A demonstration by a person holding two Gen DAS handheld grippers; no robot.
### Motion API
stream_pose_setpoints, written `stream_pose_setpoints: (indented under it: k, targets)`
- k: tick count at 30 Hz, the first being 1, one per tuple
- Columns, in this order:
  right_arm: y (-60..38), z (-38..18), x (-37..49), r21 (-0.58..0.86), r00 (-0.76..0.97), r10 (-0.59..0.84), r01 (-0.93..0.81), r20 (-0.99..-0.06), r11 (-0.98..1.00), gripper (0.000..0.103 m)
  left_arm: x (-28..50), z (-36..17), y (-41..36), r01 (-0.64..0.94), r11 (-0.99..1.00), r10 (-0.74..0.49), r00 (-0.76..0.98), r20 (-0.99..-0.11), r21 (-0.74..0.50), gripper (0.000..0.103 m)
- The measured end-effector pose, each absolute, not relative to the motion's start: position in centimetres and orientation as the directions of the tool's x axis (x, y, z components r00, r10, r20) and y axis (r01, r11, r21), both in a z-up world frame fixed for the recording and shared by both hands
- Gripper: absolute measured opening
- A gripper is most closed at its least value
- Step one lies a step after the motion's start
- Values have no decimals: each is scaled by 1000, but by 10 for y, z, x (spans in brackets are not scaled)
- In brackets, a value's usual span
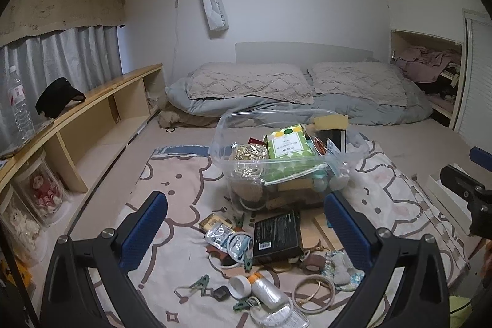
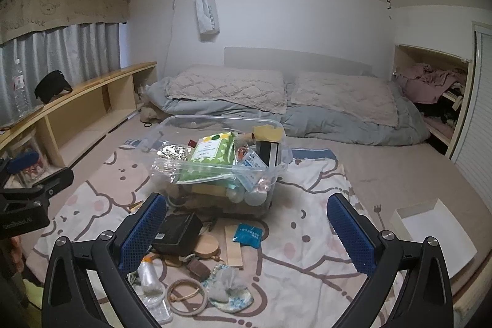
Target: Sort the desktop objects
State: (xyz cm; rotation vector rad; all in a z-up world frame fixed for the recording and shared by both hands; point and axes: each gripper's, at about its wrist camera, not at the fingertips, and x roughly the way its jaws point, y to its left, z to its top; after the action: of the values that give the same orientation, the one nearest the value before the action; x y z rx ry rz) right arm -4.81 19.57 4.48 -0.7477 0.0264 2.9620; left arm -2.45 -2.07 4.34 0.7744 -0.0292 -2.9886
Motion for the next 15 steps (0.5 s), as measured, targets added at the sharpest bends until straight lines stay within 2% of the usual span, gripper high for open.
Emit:
stream_pose_setpoints:
  k: [15]
  targets:
    - [183, 36, -10, 7, -879, 40, -49, -475, -999, 103, 9, 34, -15, 52, -998, -67, -880, -470, 45, 103]
